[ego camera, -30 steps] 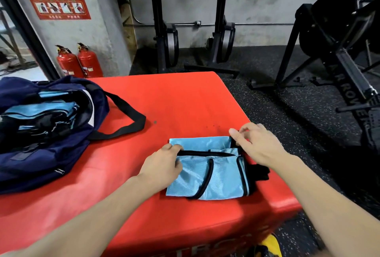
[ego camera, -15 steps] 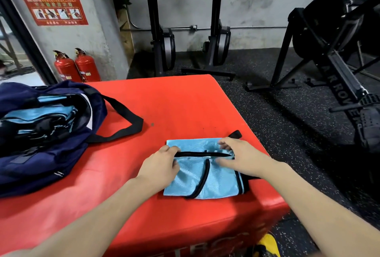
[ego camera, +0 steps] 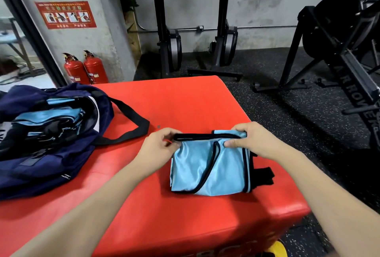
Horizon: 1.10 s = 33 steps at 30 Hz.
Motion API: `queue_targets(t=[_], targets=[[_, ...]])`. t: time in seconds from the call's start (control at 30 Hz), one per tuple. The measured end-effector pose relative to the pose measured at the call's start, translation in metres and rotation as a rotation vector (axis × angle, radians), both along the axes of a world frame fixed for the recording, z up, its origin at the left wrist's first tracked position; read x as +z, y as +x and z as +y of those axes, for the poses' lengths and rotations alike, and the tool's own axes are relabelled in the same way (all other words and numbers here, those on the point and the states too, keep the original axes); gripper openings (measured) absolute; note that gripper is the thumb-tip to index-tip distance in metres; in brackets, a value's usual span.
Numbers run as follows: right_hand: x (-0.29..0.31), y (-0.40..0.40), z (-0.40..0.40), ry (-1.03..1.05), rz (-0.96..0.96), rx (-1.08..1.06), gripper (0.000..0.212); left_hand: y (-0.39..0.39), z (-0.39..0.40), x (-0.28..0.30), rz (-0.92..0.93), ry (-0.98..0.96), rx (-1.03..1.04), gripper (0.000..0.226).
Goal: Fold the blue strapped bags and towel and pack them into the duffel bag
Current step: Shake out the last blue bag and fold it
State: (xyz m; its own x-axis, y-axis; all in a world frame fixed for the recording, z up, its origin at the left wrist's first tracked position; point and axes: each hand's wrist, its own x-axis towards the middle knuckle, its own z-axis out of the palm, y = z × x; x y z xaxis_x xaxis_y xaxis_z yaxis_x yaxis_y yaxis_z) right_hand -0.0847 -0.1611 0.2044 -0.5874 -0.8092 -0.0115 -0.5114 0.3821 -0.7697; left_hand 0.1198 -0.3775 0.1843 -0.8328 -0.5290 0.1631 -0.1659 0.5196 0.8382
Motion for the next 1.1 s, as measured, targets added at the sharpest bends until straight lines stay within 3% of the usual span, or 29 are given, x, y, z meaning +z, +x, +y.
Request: queue_targets(t=[0.2, 0.43, 0.57, 0.63, 0.7, 0.8, 0.9, 1.1], targets=[[-0.033, -0.006, -0.016, 0.160, 0.106, -0.070, 0.018, -0.008, -0.008, -0.041, -0.047, -0.032, 0.159, 0.024], [-0.031, -0.006, -0.024, 0.100, 0.232, -0.120, 0.013, -0.013, -0.010, -0.047, 0.013, -0.048, 0.192, 0.029], [-0.039, 0.003, -0.023, 0.339, 0.587, -0.170, 0.047, -0.007, -0.012, -0.051, 0.015, -0.359, 0.157, 0.038], [-0.035, 0.023, -0.024, 0.212, 0.704, -0.198, 0.038, -0.008, -0.011, -0.049, 0.107, -0.517, 0.039, 0.037], [-0.030, 0.057, -0.027, 0.096, 0.747, -0.198, 0.025, -0.010, -0.007, -0.046, 0.133, -0.551, -0.129, 0.035], [-0.031, 0.108, -0.029, 0.309, 0.634, -0.205, 0.036, -0.014, -0.002, -0.050, -0.136, -0.561, -0.277, 0.038], [-0.047, 0.126, -0.024, 0.529, 0.619, -0.192, 0.054, -0.009, -0.010, -0.051, -0.393, -0.536, -0.275, 0.040], [-0.074, 0.081, -0.013, 0.347, 0.771, -0.195, 0.055, 0.002, -0.017, -0.036, -0.363, -0.663, -0.155, 0.027]])
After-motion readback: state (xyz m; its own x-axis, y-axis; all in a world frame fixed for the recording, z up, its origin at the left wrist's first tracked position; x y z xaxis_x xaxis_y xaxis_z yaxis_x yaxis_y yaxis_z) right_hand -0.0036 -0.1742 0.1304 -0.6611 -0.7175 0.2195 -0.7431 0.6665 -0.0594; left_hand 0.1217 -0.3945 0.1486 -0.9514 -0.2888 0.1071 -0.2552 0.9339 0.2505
